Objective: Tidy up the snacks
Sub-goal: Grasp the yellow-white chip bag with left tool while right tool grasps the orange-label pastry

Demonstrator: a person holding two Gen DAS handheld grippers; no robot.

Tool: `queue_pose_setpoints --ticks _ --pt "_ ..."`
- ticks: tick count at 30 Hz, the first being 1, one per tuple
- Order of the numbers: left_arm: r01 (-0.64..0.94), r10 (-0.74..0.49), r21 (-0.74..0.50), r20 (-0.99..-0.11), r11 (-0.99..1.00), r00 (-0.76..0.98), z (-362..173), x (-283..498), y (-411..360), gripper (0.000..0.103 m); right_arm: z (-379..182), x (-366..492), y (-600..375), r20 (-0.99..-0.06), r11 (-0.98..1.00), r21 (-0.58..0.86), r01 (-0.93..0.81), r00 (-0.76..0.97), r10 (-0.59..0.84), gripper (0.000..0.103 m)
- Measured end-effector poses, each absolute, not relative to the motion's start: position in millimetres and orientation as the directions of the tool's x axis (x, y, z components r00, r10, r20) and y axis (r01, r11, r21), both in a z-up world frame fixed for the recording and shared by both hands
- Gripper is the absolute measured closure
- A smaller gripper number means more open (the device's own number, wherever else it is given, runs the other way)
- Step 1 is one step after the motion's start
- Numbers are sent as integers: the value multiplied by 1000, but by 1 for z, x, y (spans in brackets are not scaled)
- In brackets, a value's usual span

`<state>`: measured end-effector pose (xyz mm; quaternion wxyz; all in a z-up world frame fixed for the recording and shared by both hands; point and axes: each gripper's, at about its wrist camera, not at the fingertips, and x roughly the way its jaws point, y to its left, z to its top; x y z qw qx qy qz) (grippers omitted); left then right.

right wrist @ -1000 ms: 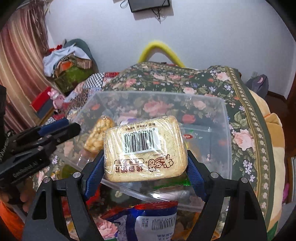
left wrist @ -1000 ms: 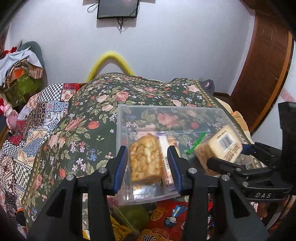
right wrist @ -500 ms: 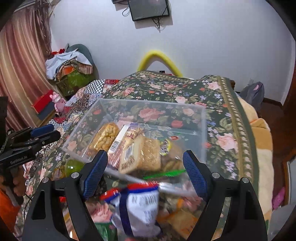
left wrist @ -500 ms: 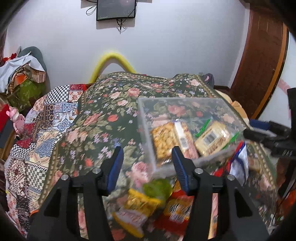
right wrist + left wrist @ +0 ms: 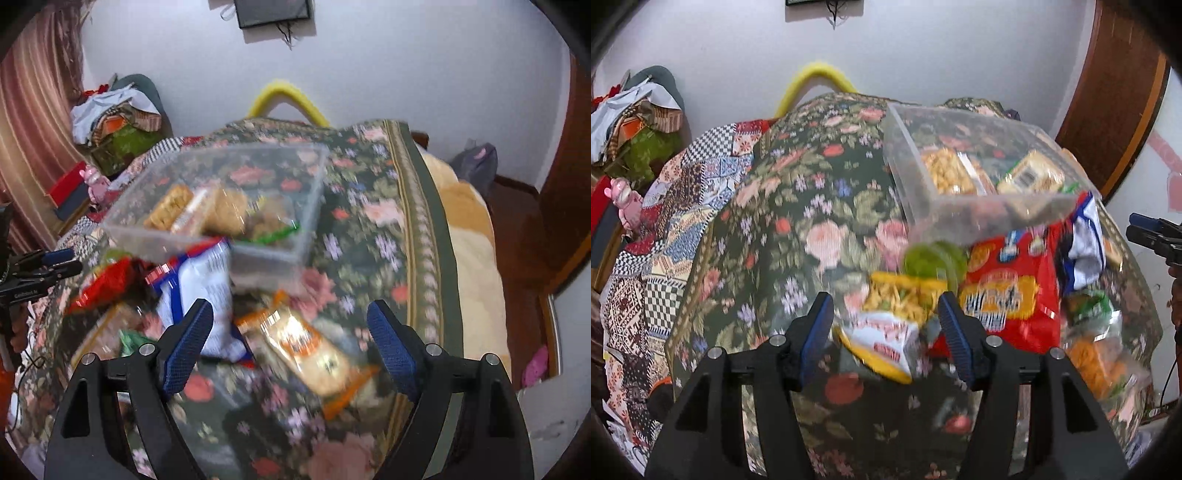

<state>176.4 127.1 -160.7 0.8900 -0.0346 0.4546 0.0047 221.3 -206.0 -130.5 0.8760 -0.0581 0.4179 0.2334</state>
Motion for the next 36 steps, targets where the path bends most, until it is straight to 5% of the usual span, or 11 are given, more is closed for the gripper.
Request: queue_pose_setpoints --ticks 13,24,27,36 --pt "-73 -54 -113 -832 991 552 -192 190 138 38 -185 239 -204 -842 879 96 -467 432 322 21" --pt "-72 -38 -92 -837 993 545 -211 190 129 41 -185 227 -212 -824 885 94 -456 463 326 68" --pt "-90 -25 -89 -835 992 550 -209 188 131 52 -185 223 -211 -819 885 95 -455 470 329 69" --pt "-122 8 -77 -813 990 582 -187 173 133 54 -174 210 -208 -793 877 130 -462 482 372 70"
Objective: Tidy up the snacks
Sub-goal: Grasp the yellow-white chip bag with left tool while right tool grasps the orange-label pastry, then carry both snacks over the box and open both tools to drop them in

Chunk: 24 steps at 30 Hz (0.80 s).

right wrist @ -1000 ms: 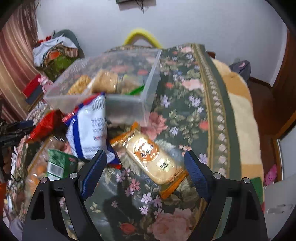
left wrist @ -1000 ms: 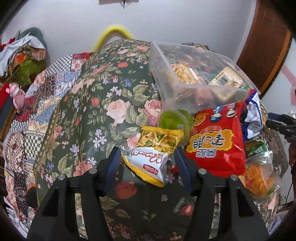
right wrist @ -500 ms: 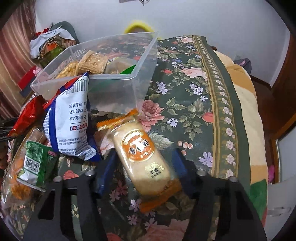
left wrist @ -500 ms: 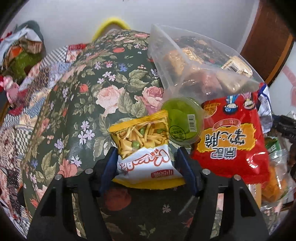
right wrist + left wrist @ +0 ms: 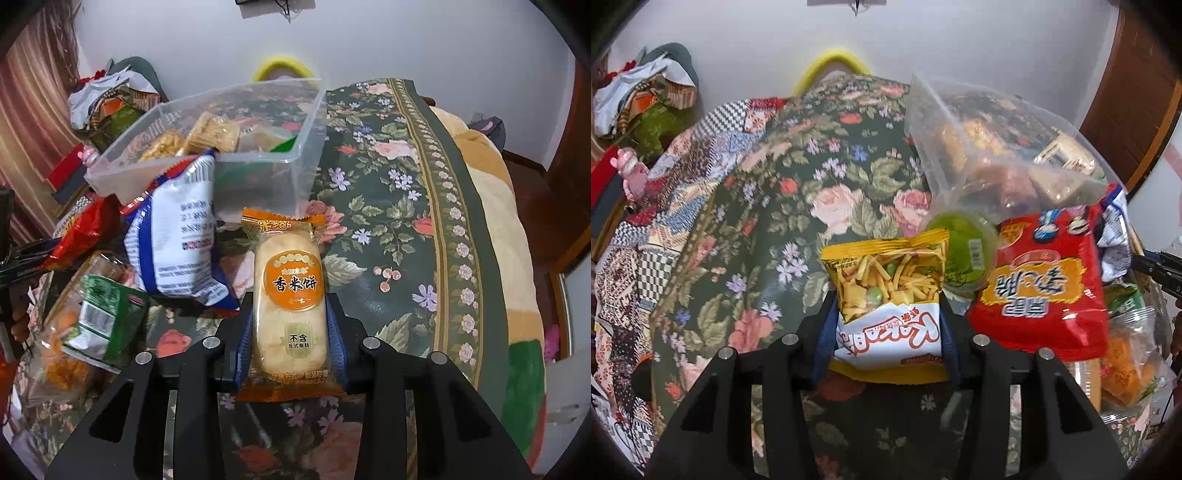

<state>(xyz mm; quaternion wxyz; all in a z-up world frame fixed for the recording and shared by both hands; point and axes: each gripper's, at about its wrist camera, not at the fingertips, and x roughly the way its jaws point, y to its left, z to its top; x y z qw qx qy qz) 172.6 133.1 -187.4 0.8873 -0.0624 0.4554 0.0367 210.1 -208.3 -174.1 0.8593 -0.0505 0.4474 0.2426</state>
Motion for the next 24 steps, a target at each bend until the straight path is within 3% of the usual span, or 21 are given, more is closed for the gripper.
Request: queue_pose_setpoints --ticks 15,24 --pt "-56 -5 -68 -685 996 728 -102 180 105 54 -110 217 -201 -683 869 81 -488 608 405 70" --pt "-24 -38 -84 -657 996 753 -79 221 87 54 -81 233 -182 -622 853 56 -519 650 436 70"
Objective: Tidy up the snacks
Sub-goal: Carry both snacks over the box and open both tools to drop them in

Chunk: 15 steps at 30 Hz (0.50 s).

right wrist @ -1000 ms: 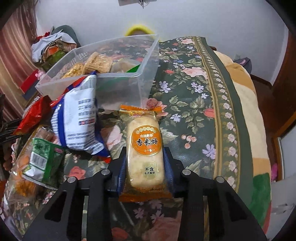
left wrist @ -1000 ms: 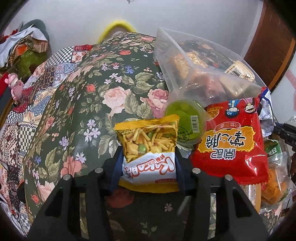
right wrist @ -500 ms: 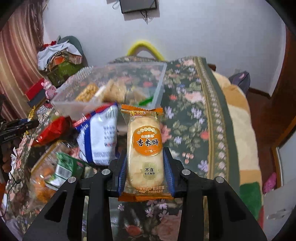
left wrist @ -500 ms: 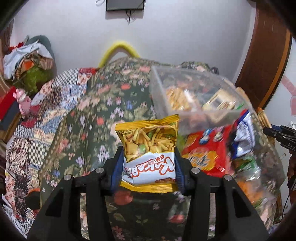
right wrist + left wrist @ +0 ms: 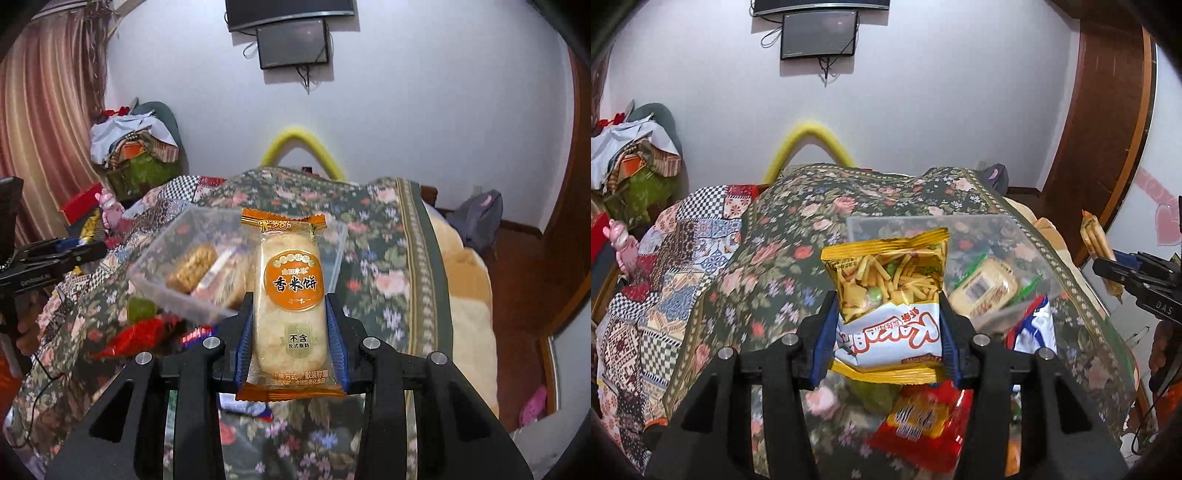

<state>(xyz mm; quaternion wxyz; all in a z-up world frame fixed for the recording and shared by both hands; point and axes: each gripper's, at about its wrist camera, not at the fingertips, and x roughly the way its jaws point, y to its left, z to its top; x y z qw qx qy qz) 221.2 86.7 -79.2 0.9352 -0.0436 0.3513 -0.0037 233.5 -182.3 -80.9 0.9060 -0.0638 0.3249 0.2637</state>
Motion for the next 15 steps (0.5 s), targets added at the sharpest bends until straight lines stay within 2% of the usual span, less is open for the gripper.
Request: queue_pose_setpoints --ticks 9,15 --pt "-1 -70 -104 -680 995 729 -88 269 70 54 -81 255 -166 -618 845 62 -531 645 450 70" --pt "12 -87 -110 -710 994 698 -103 301 59 54 -95 285 -154 -651 850 92 -519 614 446 70"
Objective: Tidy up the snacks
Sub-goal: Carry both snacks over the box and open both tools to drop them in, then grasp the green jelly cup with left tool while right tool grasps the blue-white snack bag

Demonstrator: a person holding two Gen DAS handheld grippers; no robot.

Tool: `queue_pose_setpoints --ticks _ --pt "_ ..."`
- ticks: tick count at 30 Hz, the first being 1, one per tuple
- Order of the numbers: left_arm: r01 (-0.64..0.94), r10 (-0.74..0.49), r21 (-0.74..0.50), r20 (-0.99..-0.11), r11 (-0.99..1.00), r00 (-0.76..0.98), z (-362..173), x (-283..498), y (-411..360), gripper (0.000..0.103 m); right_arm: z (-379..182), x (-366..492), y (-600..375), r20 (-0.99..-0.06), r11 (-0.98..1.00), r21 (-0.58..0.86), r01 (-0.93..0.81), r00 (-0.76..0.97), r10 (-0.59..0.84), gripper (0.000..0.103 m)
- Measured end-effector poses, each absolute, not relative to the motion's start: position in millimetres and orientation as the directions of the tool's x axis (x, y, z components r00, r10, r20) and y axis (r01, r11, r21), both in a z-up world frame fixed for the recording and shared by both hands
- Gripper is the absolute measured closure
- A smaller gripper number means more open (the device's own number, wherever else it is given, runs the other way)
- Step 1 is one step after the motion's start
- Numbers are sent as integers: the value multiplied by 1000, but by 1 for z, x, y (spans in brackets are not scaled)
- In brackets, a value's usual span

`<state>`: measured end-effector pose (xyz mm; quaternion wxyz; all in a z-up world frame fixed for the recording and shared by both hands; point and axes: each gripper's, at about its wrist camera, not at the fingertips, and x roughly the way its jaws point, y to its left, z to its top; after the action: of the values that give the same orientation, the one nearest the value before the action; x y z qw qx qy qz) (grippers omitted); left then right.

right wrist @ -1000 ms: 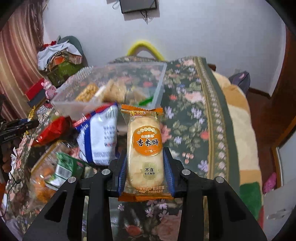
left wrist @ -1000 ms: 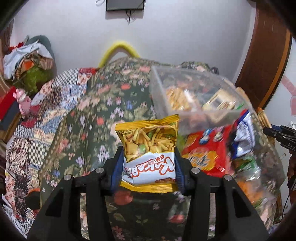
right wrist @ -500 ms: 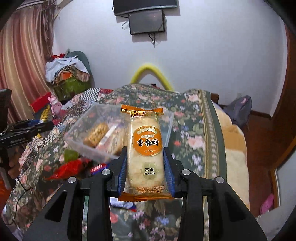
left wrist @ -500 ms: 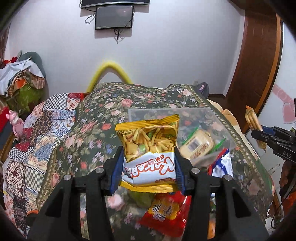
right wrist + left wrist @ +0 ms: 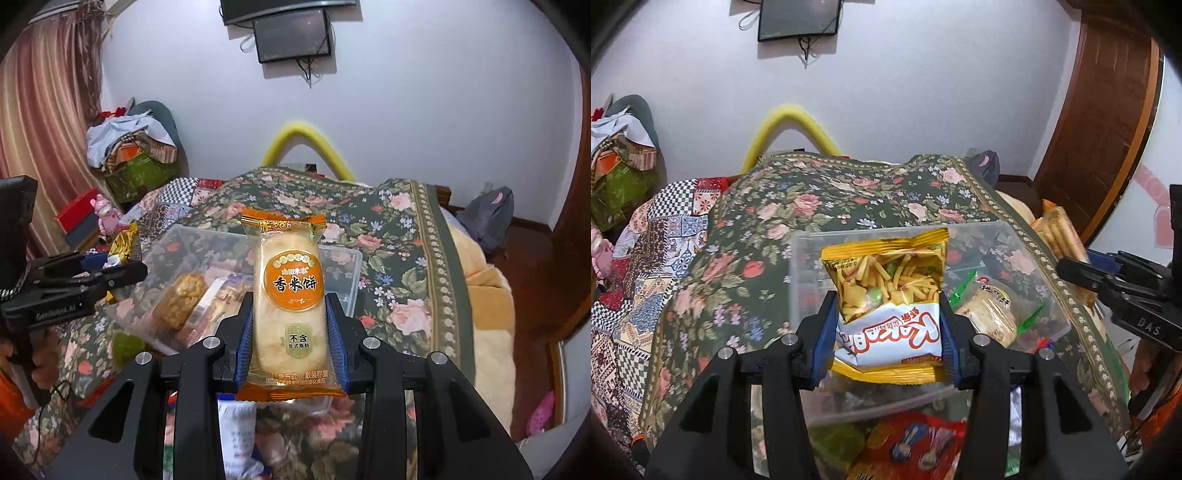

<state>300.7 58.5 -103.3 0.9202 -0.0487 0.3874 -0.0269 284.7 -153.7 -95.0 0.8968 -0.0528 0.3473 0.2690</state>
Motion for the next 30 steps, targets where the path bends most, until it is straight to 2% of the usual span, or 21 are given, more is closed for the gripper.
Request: queue_pose_setpoints --ticks 7,19,23,30 --pt "31 -120 -130 -769 991 628 -129 333 44 54 -117 312 -143 -703 867 92 -490 585 405 70" --pt "87 -146 -117 -801 989 580 -145 349 35 52 -127 327 -134 -741 876 61 -479 566 362 68" --pt "80 -142 -118 -789 990 598 -136 341 38 41 -124 323 -139 -736 881 70 -468 572 362 58" --pt "88 -136 -104 -746 991 652 -108 306 44 40 -103 298 -148 -702 868 57 -492 598 386 51"
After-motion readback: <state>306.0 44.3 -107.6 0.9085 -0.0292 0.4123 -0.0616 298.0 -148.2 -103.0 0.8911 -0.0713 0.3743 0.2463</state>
